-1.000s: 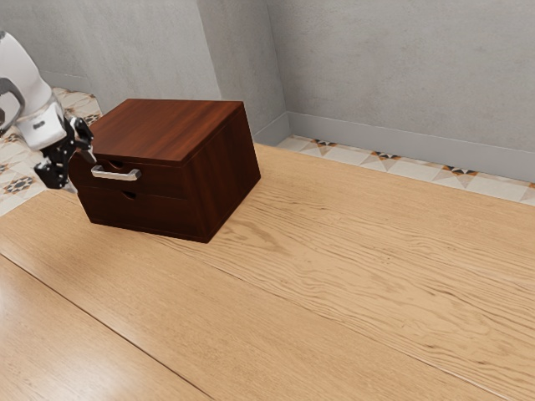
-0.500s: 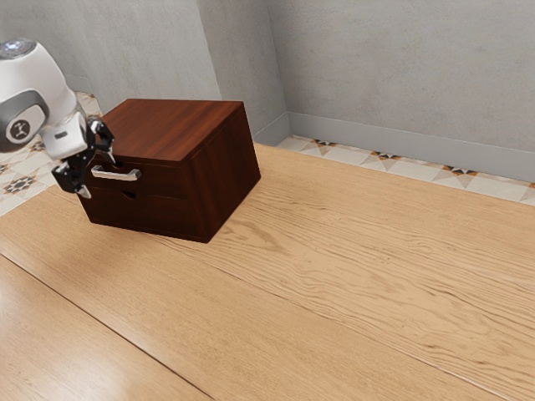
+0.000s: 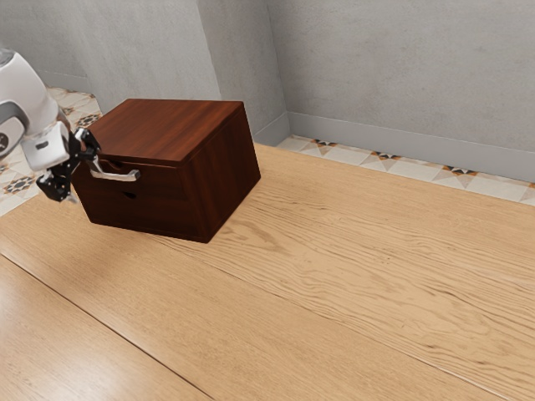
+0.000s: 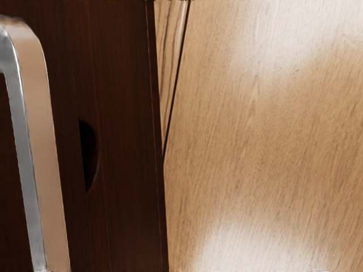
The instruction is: Pull the drawer handle with one arm to open the drawer
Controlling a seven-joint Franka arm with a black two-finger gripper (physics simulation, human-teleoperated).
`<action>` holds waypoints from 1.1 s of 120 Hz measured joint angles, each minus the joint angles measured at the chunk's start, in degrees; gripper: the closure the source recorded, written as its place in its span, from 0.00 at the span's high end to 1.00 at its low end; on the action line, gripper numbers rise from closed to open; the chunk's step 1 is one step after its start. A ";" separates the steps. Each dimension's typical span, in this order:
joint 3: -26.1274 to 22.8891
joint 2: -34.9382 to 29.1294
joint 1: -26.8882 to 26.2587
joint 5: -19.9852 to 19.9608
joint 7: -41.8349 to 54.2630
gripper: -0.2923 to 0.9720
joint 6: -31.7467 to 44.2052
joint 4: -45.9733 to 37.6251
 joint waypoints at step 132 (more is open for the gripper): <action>-7.96 -0.09 17.25 -3.65 -1.87 0.66 7.10 -19.43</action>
